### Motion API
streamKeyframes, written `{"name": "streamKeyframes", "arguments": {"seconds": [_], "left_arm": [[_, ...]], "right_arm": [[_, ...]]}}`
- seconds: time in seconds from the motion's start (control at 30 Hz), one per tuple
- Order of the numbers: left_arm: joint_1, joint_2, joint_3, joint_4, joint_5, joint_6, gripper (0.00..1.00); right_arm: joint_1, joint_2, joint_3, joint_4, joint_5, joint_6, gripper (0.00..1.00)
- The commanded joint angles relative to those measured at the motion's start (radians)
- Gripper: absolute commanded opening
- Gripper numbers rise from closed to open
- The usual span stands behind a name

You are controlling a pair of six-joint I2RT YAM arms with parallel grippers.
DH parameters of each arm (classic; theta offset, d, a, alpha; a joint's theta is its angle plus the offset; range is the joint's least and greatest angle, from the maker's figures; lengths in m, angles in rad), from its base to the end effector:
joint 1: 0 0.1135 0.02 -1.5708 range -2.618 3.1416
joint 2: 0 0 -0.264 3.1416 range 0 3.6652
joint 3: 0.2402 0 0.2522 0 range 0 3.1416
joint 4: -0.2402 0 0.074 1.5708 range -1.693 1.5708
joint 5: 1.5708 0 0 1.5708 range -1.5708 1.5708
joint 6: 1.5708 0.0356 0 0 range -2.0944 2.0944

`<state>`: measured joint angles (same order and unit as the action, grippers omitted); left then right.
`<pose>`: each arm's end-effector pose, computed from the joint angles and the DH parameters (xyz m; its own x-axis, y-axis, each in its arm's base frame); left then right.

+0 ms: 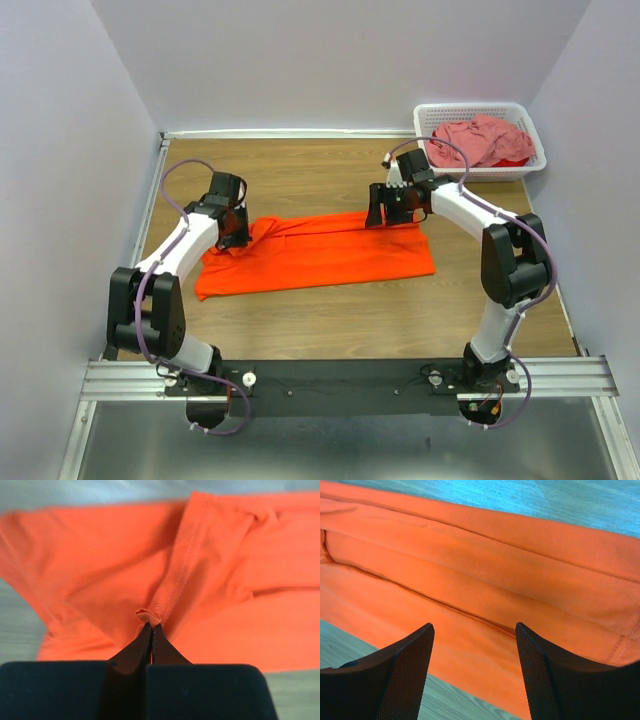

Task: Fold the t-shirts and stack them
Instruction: Fold the tshirt

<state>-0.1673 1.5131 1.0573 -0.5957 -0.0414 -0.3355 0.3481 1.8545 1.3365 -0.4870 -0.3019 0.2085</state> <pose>0.3015 -0.0494 0.2280 -0.8564 -0.1890 -0.4804 -0.1439 0.9811 -0.1295 0.3671 0.1445 0.2066 -0.8748 -0.1072 -0.4725 -0.3010 0.8845 0.3565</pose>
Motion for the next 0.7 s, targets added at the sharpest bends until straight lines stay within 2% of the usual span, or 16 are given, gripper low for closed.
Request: {"name": "streamKeyframes", "arguments": {"seconds": [0.0, 0.13, 0.37, 0.57, 0.67], "left_arm": [[-0.024, -0.071, -0.069, -0.068, 0.135, -0.026, 0.00], [-0.037, -0.103, -0.112, -0.114, 0.192, -0.017, 0.00], [-0.038, -0.159, -0.148, -0.202, 0.164, -0.005, 0.00], [-0.038, -0.159, -0.203, -0.175, 0.179, 0.010, 0.00], [-0.038, -0.140, -0.220, -0.142, 0.192, 0.009, 0.04]], "right_arm": [[0.008, 0.003, 0.035, -0.015, -0.022, -0.006, 0.73], [0.008, 0.008, 0.044, -0.015, -0.008, -0.004, 0.73], [0.008, 0.023, 0.047, -0.015, 0.012, 0.003, 0.73], [0.008, 0.044, 0.061, -0.013, 0.014, 0.006, 0.73], [0.008, 0.066, 0.084, -0.012, 0.030, 0.011, 0.73]]}}
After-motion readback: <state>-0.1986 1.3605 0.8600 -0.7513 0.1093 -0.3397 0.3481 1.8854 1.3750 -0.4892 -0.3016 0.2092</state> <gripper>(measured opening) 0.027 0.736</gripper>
